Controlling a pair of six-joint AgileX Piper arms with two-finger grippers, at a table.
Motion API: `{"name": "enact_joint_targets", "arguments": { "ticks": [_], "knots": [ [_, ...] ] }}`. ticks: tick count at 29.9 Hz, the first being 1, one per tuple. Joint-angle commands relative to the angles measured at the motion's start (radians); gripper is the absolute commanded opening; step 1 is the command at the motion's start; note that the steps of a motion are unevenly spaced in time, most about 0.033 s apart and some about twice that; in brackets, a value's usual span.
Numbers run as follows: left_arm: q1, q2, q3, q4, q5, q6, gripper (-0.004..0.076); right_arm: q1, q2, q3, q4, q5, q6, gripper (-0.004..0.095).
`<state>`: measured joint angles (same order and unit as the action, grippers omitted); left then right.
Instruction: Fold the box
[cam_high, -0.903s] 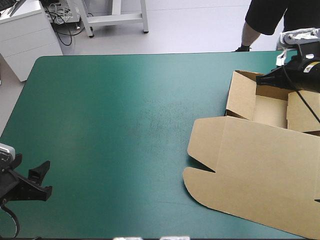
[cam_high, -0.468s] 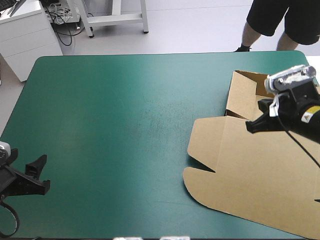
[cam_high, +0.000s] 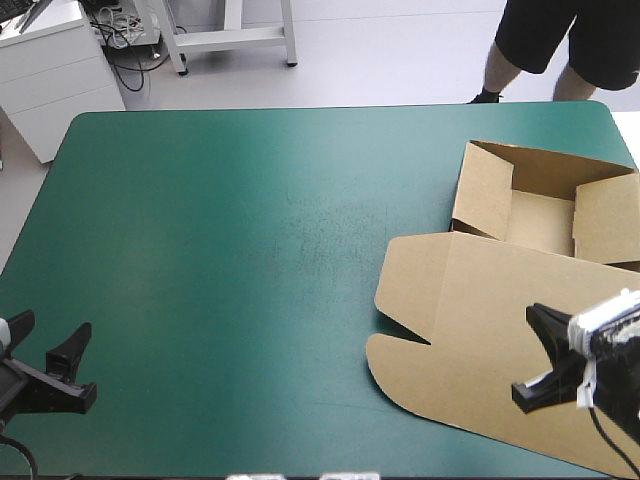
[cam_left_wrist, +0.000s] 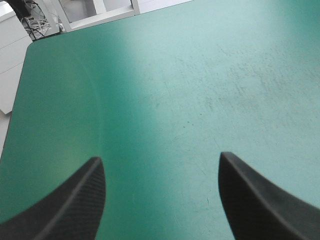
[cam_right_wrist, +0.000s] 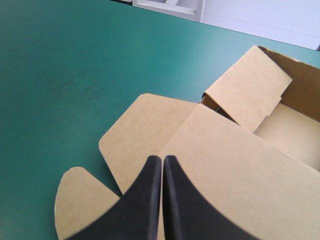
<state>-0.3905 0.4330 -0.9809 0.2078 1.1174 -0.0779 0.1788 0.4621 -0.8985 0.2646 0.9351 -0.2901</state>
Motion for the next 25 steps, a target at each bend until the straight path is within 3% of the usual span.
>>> {"name": "enact_joint_targets", "arguments": {
  "ticks": [1, 15, 25],
  "knots": [
    [-0.003, -0.030, 0.017, -0.004, -0.098, -0.008, 0.0460, 0.002, -0.073, 0.058, 0.038, -0.089, -0.012, -0.0002],
    [-0.003, -0.234, 0.269, -0.066, -0.199, -0.008, 0.0459, 0.002, -0.292, 0.305, 0.043, -0.111, -0.012, -0.0002],
    [-0.003, -0.378, 0.469, -0.106, -0.215, -0.008, 0.0459, 0.002, -0.385, 0.435, 0.052, -0.166, -0.007, -0.0002]
  ]
}}
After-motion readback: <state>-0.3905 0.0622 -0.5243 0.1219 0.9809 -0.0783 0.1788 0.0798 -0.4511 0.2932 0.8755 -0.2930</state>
